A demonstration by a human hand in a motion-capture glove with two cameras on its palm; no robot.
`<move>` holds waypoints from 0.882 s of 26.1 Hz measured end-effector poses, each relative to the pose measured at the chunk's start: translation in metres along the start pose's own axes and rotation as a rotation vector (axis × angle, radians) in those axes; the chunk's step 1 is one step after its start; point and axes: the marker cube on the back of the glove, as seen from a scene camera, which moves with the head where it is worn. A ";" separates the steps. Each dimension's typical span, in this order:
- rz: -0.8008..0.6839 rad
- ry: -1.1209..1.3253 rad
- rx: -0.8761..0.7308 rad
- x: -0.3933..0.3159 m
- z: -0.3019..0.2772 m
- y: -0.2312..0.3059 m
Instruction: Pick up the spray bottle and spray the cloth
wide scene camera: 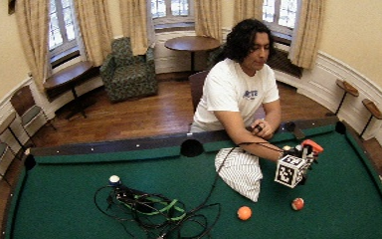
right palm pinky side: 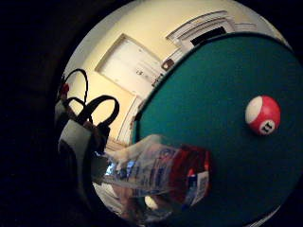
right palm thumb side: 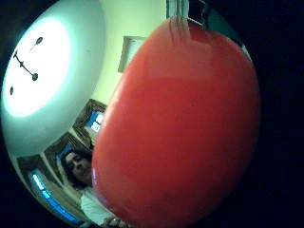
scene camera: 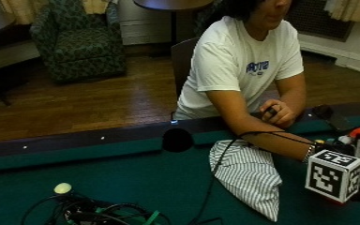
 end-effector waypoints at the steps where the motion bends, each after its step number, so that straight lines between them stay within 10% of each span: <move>1: 0.009 0.000 0.002 0.000 0.000 0.001; 23: 0.194 0.200 -0.077 0.012 -0.025 0.049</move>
